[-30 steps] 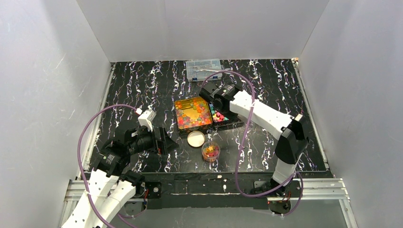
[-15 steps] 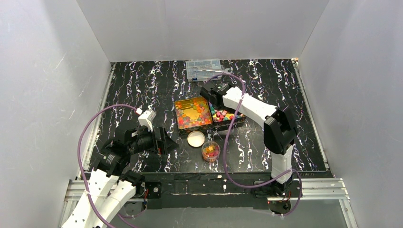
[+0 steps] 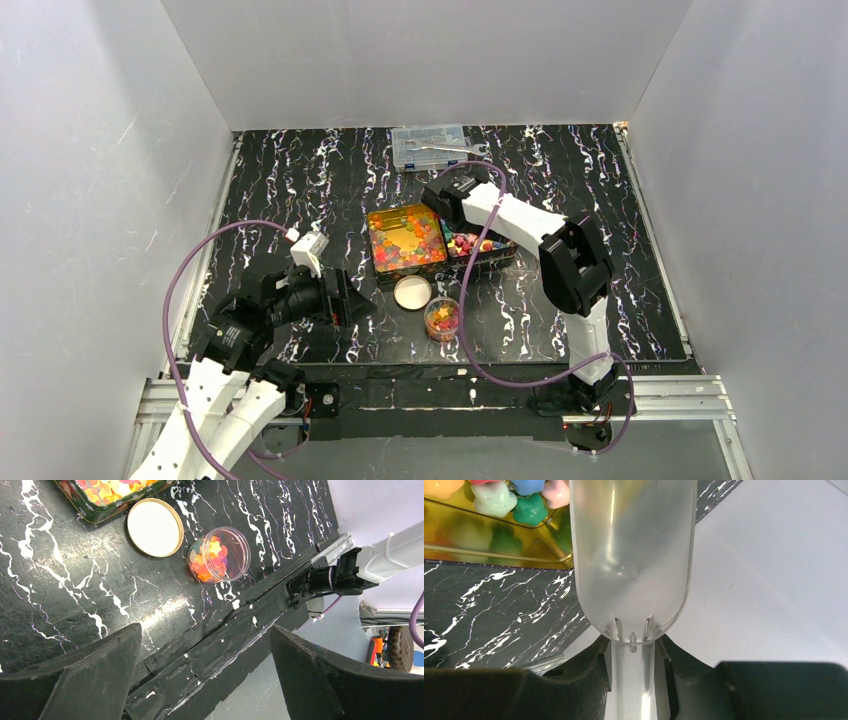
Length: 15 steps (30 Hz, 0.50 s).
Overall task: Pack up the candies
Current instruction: Scoop the fake candies from the storage box.
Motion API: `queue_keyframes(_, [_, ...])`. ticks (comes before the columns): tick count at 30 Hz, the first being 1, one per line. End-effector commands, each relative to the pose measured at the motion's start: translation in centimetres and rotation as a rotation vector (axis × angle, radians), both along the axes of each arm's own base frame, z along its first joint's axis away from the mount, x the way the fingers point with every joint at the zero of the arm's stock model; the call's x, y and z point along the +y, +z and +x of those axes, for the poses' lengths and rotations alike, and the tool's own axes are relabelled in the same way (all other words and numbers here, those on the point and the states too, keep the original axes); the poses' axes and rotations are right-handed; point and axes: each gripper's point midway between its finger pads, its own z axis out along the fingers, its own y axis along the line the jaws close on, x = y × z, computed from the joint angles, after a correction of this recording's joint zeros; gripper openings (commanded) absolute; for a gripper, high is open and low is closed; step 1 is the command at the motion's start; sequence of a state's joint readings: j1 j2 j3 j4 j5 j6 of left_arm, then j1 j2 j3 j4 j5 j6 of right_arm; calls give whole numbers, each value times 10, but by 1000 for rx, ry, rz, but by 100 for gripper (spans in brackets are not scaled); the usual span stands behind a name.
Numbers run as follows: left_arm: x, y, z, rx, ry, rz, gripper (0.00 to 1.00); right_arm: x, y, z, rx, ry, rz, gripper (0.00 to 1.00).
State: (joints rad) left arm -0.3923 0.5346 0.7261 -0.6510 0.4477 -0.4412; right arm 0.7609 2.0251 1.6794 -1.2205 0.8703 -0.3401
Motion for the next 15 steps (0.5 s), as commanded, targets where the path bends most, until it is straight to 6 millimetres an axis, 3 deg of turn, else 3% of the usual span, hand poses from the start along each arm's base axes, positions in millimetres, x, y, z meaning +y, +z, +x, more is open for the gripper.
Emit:
queue_keyframes(1, [-2, -2, -3, -9, -28, -3, 99, -4, -4, 5, -3, -5, -34, 1])
queue_keyframes(15, [-2, -2, -3, -11, -29, -3, 99, -5, -38, -1, 83, -27, -61, 1])
